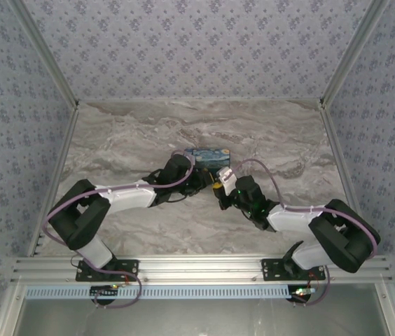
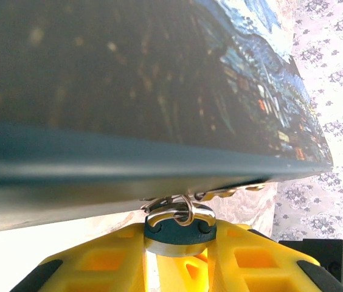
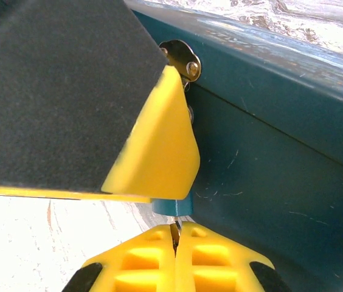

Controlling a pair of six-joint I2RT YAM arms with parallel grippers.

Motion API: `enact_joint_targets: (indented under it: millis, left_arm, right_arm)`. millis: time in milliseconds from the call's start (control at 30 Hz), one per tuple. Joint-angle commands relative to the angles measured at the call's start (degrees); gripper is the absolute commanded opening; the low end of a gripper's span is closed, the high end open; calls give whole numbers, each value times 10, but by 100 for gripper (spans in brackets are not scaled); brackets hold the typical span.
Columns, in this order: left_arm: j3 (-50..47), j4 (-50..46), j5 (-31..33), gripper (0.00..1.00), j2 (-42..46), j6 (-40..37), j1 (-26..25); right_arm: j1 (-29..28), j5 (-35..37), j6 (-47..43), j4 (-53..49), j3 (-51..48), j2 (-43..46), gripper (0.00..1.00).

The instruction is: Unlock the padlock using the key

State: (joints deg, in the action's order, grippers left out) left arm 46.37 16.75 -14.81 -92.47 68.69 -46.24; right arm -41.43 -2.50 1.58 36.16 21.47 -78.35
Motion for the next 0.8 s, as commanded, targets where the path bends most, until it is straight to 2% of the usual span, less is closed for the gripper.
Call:
enact_joint_targets:
  millis: [0, 333, 767]
  left_arm:
    - [11, -8, -33, 26, 15, 8, -8]
    - [11, 3, -36, 26, -3, 11, -7]
    - [5, 56, -37, 28, -73, 33, -8]
  right_arm:
    - [14, -15, -4, 50, 4, 25, 0]
    - [35, -53, 26, 59, -7, 23, 0]
    - [18, -23, 95, 95, -36, -89, 0]
